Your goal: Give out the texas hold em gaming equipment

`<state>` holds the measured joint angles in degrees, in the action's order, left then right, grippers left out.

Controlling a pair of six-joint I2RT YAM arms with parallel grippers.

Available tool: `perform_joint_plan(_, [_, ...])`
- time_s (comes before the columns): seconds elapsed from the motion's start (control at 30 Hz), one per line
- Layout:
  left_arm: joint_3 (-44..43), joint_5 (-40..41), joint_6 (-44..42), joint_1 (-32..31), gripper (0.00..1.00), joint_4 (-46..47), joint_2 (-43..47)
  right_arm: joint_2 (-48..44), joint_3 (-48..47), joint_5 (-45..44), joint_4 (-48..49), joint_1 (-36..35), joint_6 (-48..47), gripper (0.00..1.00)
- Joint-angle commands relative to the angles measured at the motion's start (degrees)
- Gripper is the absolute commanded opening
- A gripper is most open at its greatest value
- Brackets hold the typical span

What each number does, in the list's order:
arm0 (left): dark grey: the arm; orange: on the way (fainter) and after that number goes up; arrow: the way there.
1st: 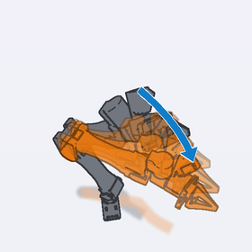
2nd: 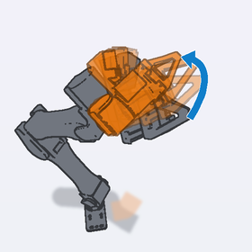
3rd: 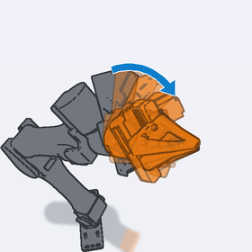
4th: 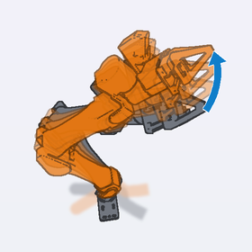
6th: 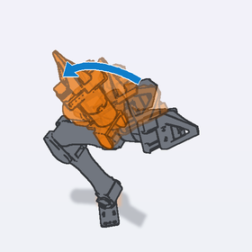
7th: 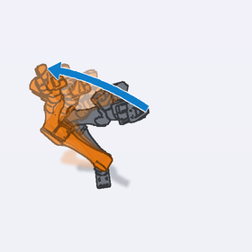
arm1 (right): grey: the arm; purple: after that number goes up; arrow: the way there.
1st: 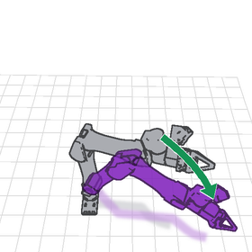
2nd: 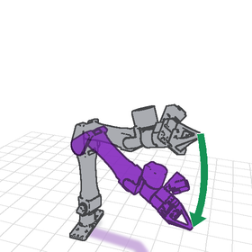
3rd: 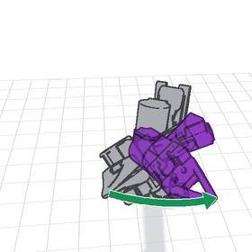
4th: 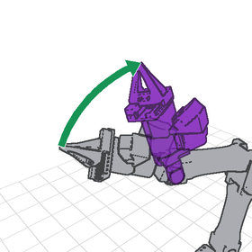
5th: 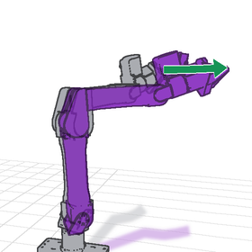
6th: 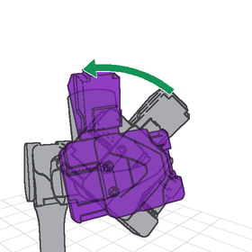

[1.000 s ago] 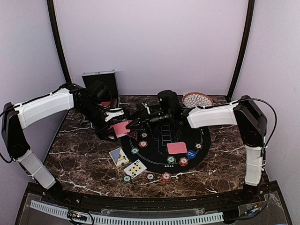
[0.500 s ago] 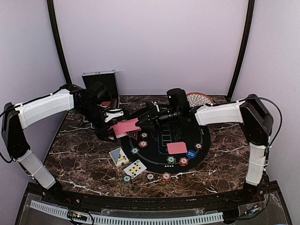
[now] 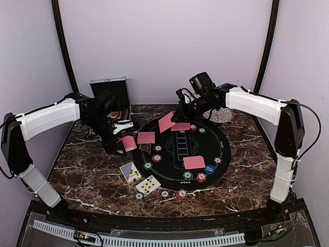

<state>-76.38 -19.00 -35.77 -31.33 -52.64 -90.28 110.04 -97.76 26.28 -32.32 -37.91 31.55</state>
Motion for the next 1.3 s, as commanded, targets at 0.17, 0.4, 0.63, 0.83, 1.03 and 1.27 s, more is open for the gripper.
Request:
perform_joint_plan(0.17, [1.5,-0.5,-0.3,0.7,0.0,-1.6,4.0,5.0,-6.1,-49.9,-11.7,-7.3,-27.9,0.0])
perform_joint_plan(0.4, [1.8,-0.9,-0.4,0.9,0.0,-1.9,4.4,6.2,0.5,-65.3,-0.9,-13.4,-43.1,0.0])
perform_joint_plan(0.63, [1.4,-1.3,-0.1,1.0,0.0,-1.9,4.5,12.0,0.6,-66.7,4.7,-15.2,-48.3,0.0])
perform_joint_plan(0.83, [1.0,-1.8,0.0,1.0,0.0,-1.9,4.2,16.6,0.4,-69.2,9.2,-17.3,-52.5,0.0])
perform_joint_plan(1.03, [0.9,-1.9,-0.2,1.0,0.0,-2.1,4.2,17.4,1.5,-67.1,10.6,-18.8,-53.0,0.0])
perform_joint_plan(1.27, [0.4,-2.2,-0.2,1.0,0.0,-2.0,3.6,17.3,1.1,-64.1,9.5,-19.8,-50.7,0.23])
